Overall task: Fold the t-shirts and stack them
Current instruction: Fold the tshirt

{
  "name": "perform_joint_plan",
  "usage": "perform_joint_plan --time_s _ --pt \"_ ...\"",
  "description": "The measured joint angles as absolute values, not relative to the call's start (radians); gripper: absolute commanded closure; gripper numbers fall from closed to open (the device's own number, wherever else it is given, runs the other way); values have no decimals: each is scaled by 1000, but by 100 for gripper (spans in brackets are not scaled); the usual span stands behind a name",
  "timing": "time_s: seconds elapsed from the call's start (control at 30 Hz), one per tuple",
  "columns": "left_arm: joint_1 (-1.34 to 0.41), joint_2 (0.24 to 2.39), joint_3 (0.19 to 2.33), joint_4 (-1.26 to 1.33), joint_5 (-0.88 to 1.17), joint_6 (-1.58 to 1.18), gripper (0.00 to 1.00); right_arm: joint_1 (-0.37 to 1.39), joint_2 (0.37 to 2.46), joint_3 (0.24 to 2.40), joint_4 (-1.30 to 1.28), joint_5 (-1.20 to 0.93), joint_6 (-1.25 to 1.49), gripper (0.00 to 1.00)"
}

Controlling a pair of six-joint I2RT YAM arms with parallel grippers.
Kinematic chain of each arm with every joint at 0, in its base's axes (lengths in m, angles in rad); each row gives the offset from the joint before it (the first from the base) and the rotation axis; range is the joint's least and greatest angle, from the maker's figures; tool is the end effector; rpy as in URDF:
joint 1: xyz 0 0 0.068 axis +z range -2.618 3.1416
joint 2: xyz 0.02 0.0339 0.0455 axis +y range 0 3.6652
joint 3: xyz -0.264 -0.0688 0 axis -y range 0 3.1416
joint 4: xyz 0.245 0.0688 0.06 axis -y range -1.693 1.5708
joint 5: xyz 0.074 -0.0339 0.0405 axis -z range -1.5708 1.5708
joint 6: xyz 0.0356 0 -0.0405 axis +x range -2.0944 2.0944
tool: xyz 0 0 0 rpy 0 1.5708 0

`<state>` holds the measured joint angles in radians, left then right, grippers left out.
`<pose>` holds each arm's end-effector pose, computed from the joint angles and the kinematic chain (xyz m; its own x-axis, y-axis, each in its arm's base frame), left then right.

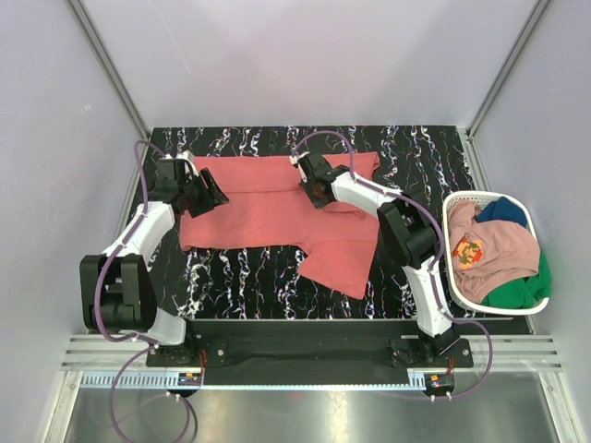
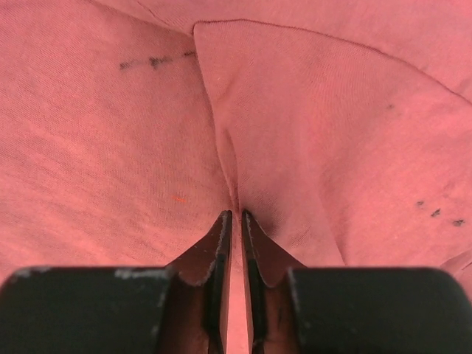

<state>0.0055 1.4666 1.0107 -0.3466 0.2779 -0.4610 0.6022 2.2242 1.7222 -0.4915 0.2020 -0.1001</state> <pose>0.3142 -0.0080 0.2442 -0.7265 -0.4318 -0.5346 -0.1539 0.8604 -0.4858 0.4025 0.2680 0.1666 -0.6406 -0.5592 -0.5262 -0.5314 0.8176 -0.2218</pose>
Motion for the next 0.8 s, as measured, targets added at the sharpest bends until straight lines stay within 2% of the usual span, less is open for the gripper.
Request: perform_joint_plan --time_s 0.2,0.53,0.8 --pt "6 1467 1011 -347 278 -461 39 602 2236 1736 -492 224 -121 76" --pt "6 1467 1011 -346 278 -461 39 602 2241 1740 -461 308 -151 79" --pt "6 1467 1011 -346 281 -461 39 602 2241 1741 -437 385 -160 76"
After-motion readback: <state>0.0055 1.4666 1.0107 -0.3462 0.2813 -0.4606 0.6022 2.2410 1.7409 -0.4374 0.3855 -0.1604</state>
